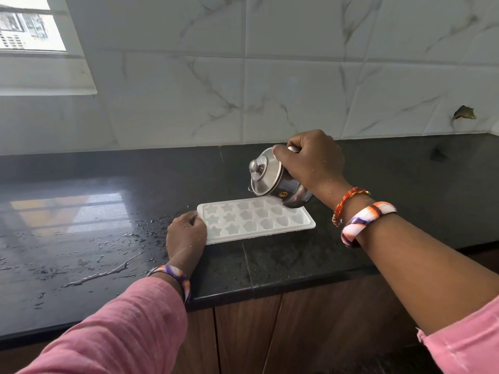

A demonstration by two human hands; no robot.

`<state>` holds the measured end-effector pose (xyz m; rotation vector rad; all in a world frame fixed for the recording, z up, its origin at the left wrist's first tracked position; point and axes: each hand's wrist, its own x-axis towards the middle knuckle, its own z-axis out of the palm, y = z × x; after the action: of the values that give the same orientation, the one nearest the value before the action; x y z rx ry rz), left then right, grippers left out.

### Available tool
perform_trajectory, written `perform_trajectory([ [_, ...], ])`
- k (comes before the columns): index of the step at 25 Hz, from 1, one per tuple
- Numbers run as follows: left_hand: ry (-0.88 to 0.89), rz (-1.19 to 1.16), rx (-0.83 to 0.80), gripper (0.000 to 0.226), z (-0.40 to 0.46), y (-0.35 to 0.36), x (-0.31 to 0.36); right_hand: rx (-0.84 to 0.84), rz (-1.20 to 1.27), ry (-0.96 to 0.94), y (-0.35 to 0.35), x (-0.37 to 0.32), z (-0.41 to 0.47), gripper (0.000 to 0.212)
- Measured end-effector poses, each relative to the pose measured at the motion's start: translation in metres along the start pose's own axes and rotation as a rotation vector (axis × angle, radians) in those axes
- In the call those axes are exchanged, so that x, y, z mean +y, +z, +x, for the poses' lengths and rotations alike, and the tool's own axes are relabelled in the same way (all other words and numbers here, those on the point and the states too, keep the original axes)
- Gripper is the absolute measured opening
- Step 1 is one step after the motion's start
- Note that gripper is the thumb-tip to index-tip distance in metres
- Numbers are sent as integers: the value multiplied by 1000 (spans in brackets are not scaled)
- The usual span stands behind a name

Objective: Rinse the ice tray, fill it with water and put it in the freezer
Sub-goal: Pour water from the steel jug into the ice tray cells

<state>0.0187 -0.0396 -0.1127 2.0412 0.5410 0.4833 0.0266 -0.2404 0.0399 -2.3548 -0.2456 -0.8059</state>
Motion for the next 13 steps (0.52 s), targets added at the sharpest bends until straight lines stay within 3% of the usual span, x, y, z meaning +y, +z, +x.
perform_trajectory([
  [9,-14,2,15,26,1,1,0,-33,-222,-166,-7,1,-6,51],
  [13,-22,2,18,27,1,1,0,-36,-202,-201,-6,3,-8,38],
])
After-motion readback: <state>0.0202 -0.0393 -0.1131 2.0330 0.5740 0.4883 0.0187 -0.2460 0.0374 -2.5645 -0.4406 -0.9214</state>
